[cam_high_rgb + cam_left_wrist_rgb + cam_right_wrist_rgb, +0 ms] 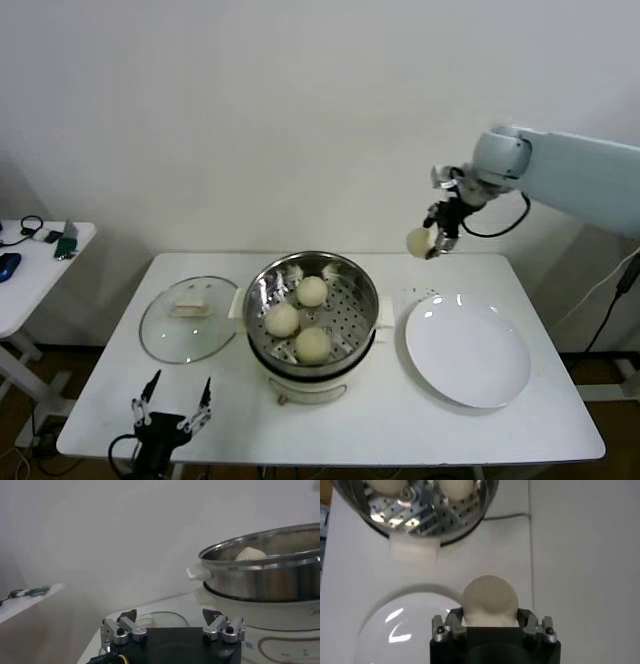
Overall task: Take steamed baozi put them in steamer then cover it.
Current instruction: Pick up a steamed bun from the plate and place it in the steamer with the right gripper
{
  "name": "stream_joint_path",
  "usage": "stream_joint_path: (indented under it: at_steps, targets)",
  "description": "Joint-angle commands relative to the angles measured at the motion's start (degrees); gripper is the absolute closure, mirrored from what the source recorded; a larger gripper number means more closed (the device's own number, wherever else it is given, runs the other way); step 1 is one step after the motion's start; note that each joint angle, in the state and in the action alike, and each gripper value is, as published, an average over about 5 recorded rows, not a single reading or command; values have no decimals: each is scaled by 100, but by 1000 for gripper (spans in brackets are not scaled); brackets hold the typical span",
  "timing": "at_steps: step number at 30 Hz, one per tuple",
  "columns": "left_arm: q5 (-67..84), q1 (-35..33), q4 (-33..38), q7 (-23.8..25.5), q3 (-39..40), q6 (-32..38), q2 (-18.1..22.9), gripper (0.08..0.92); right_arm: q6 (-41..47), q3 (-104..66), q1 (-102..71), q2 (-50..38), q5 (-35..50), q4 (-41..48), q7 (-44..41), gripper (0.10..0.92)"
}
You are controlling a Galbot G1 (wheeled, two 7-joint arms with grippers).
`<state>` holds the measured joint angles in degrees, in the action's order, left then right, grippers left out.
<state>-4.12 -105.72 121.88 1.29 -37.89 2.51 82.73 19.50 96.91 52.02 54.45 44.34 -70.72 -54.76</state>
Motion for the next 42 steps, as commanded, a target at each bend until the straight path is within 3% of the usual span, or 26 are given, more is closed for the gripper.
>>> stream_joint_path:
  at_steps: [1,19,31,42]
  targets:
    - [33,-37,14,2,62,39,-47,177,606,584,764,866,1447,-1083,575,338]
    - [84,32,-50,-8,-15,0,-93,177,762,437,-729,2020,1153,-457,905,330]
    - [158,111,-89,-9,-62,-56,-151,177,602,462,-1023,2084,722,34,724,330]
    - [155,168,-109,-8,-43,-89,-174,177,601,378,-1027,1969,562,-92,621,304]
